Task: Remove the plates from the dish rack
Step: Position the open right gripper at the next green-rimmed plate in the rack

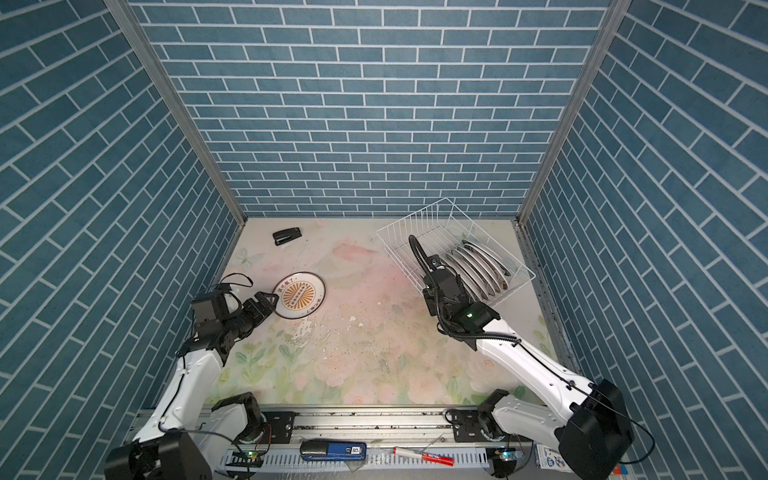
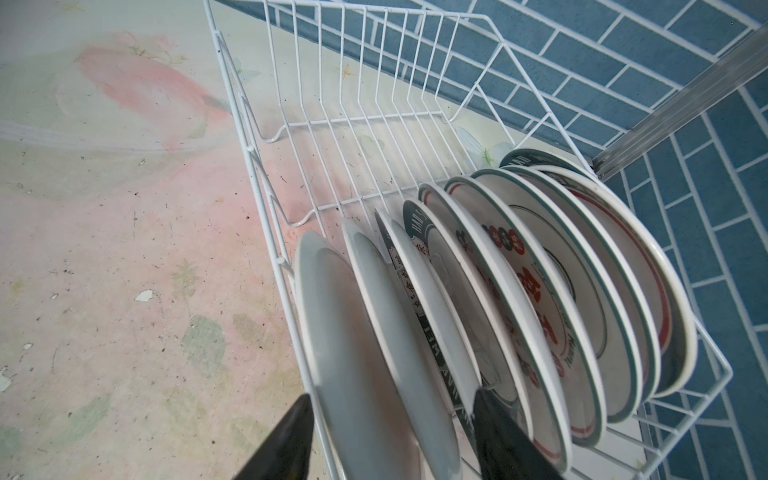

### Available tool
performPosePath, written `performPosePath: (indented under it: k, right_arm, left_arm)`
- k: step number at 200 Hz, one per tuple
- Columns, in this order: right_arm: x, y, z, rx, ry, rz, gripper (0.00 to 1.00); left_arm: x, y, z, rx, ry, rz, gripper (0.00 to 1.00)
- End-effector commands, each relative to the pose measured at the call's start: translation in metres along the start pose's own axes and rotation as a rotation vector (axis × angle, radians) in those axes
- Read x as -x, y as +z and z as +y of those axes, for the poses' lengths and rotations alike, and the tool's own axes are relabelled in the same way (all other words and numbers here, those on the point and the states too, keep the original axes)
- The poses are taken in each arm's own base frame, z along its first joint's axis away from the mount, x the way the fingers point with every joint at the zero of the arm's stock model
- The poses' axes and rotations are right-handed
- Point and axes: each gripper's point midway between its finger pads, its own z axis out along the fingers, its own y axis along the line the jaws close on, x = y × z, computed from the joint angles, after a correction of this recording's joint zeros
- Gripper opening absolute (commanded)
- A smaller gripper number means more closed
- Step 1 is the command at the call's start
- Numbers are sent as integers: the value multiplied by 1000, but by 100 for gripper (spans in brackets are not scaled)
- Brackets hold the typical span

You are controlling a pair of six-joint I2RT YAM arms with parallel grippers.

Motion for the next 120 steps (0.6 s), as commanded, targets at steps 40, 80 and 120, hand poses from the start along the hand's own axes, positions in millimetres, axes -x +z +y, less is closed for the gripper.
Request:
performPosePath:
  k: [40,80,120]
  right_arm:
    - [27,-5,-3,-15,-6,-39,61]
    - [24,-3,4,17,-15,-20,58]
    - [17,5,12,35,-27,14,52]
  left_arm:
    - [-36,-5,-1,-8,26,82,99]
    - [-40,-1,2,-5,24,91,99]
    - [-40,2,1,-12,24,101,99]
